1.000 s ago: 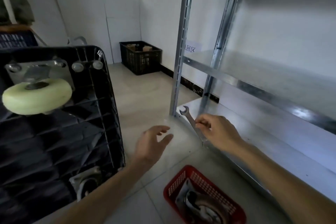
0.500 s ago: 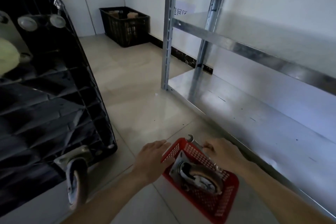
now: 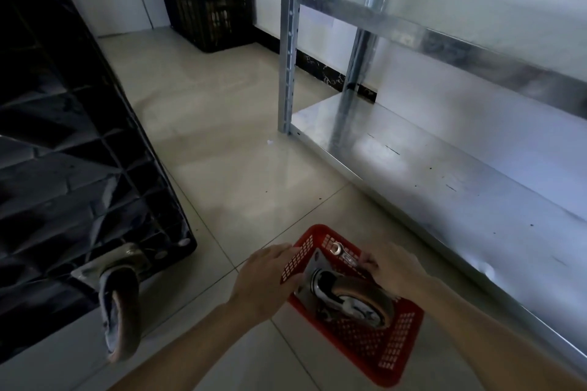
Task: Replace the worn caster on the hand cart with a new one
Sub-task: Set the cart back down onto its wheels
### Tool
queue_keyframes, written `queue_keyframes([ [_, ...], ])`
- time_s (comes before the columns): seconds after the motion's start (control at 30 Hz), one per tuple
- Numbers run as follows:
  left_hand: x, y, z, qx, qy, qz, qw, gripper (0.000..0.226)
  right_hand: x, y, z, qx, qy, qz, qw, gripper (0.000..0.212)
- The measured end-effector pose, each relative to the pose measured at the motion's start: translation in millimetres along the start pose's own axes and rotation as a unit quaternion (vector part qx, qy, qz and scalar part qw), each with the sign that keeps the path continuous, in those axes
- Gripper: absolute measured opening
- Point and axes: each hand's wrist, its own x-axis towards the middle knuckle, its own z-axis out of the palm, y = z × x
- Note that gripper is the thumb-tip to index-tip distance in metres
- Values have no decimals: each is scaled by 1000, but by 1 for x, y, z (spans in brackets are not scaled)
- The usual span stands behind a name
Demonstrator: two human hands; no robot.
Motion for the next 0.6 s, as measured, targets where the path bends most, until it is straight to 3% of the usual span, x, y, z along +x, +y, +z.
queue_keyframes([
  [0.2, 2, -2, 10, -1, -4, -3, 1000, 62, 8, 9, 11, -25, -29, 23, 999, 18],
  [0.6, -6, -4, 1, -1, -1, -1, 1000, 62, 11, 7, 17, 6, -41, 21, 999, 12],
])
